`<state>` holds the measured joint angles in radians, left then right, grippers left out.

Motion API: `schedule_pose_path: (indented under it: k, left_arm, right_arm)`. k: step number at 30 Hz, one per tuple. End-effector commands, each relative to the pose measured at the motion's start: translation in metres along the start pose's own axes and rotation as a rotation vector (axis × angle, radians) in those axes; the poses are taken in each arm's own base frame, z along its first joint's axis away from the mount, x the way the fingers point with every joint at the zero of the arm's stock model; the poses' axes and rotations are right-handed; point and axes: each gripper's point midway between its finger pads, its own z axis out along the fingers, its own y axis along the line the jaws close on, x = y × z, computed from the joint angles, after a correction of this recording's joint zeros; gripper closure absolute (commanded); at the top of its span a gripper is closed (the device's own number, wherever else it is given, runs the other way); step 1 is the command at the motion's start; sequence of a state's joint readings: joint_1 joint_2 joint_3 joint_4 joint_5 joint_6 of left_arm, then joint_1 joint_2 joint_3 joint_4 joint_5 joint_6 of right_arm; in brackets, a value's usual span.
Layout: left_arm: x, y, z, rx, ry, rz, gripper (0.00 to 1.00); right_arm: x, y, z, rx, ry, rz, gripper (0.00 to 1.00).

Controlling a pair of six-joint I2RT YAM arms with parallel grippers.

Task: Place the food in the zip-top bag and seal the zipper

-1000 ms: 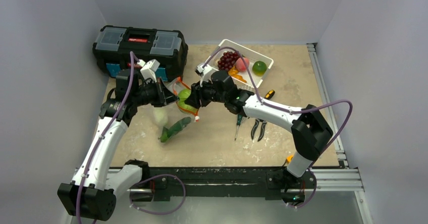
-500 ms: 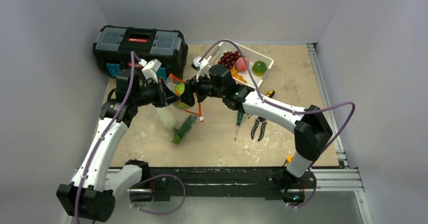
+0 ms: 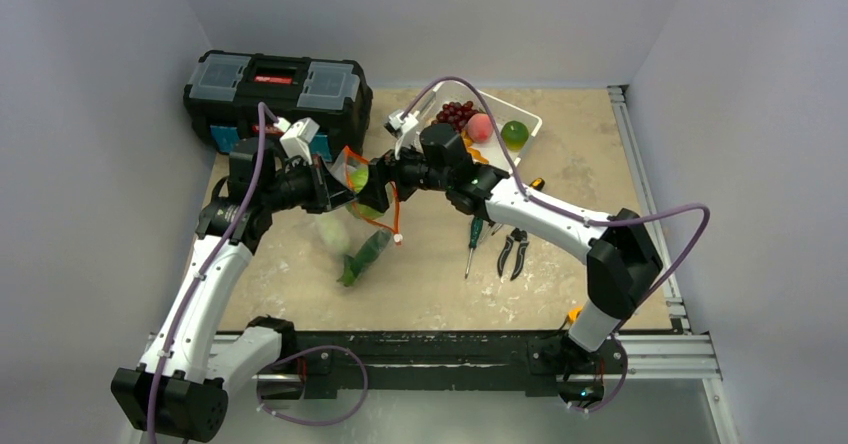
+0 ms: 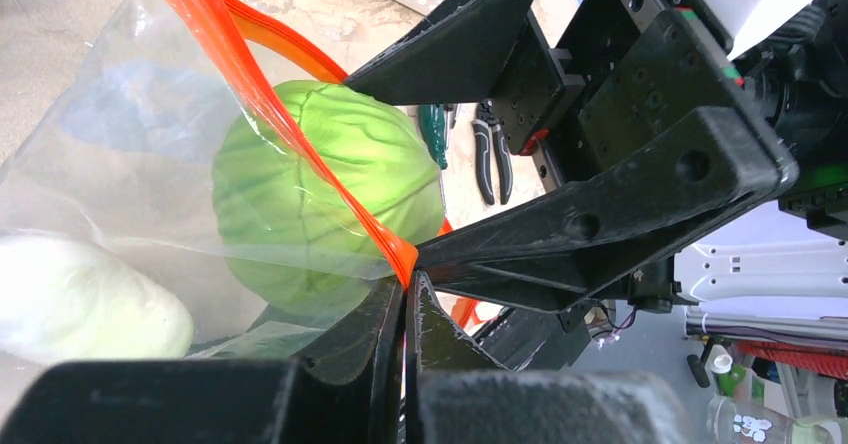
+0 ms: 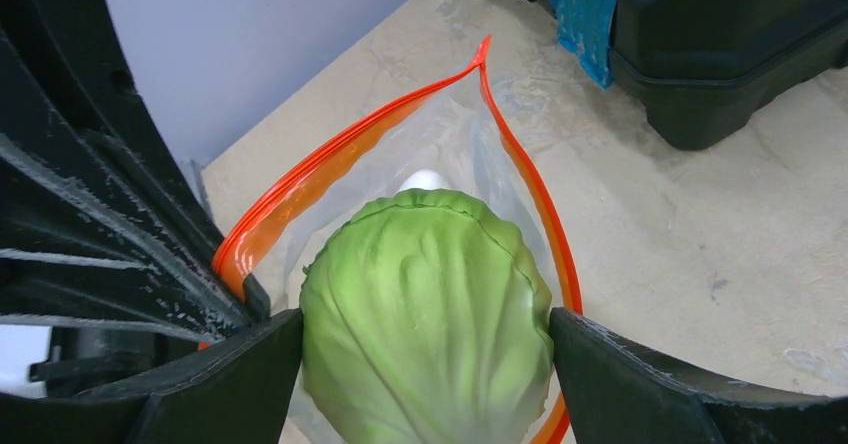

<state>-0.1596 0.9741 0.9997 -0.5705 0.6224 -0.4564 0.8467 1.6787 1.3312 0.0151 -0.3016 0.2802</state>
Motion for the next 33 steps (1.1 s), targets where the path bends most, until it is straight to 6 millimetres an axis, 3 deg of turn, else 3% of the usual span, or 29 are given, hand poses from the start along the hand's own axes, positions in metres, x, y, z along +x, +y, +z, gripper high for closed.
schedule_pose_path:
  k: [1, 9, 16, 24, 28, 33]
  left_arm:
    - [-0.011, -0.004, -0.001, 0.006, -0.05, 0.043, 1.0]
    - [-0.011, -0.006, -0.002, 0.016, -0.05, 0.043, 1.0]
    - [-0.01, -0.004, 0.0, 0.011, -0.045, 0.041, 1.0]
    - [-0.01, -0.003, 0.0, 0.006, -0.043, 0.038, 1.0]
    - [-0.009, -0.001, 0.002, -0.002, -0.035, 0.029, 1.0]
    - [-0.006, 0.008, 0.005, -0.04, -0.012, 0.004, 1.0]
  right_arm:
    - [-0.046, 0.044, -0.027, -0.18, -0.112, 0.011, 0.1]
    - [-0.037, 0.037, -0.043, -0.125, -0.104, 0.0, 0.01]
    - [-0.046, 0.033, -0.047, -0.083, -0.137, -0.004, 0.01]
    - [-0.047, 0.004, -0.055, 0.075, -0.162, 0.02, 0.02]
    - [-0.052, -0.033, -0.069, 0.238, -0.208, 0.064, 0.02]
    - [-0.048, -0.124, -0.1, 0.546, -0.261, 0.232, 0.02]
